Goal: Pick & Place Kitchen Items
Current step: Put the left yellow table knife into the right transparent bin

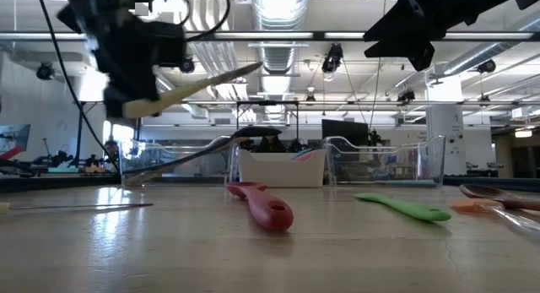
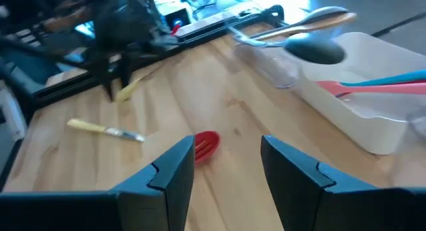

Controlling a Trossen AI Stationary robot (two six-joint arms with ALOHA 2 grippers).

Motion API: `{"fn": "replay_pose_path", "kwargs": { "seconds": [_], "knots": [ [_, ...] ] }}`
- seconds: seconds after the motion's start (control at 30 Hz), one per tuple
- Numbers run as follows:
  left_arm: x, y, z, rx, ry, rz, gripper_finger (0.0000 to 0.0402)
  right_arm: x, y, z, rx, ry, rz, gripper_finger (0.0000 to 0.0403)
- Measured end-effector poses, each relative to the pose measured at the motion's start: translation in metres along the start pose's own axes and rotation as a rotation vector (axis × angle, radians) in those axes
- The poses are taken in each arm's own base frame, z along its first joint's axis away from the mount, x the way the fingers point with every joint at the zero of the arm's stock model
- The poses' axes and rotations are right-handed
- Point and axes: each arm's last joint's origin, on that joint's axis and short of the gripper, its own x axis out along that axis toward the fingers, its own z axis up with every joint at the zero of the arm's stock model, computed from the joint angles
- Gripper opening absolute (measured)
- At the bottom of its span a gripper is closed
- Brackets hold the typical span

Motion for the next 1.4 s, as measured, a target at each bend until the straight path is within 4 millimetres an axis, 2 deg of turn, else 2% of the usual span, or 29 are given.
{"fn": "replay_pose_path", "kwargs": {
  "seconds": [0.2, 0.3, 0.53, 0.7, 0.9, 1.13, 1.4],
  "knots": [
    [-0.007, 0.011, 0.039, 0.148, -0.245, -0.105, 0.0079, -0.006, 0.013, -0.006, -0.035, -0.029, -0.005, 0.0162],
    [-0.009, 0.013, 0.056, 0.236, -0.376, -0.145, 0.0079, -0.007, 0.017, -0.009, -0.016, -0.127, -0.025, 0.0156],
    [-0.006, 0.015, 0.088, 0.406, -0.598, -0.263, 0.0079, -0.009, 0.018, -0.009, 0.062, -0.362, 0.064, 0.0148],
    [0.006, 0.013, 0.107, 0.497, -0.623, -0.342, 0.0079, -0.011, 0.019, -0.005, 0.069, -0.419, 0.081, 0.0150],
    [0.023, 0.006, 0.135, 0.577, -0.622, -0.356, 0.0079, -0.012, 0.021, 0.000, 0.049, -0.427, 0.079, 0.0149],
    [0.023, -0.001, 0.162, 0.625, -0.634, -0.407, 0.0079, -0.012, 0.021, 0.000, 0.046, -0.424, 0.078, 0.0160],
    [0.021, -0.007, 0.179, 0.652, -0.631, -0.423, 0.0079, -0.012, 0.021, 0.000, 0.046, -0.425, 0.078, 0.0189]
  ]
}}
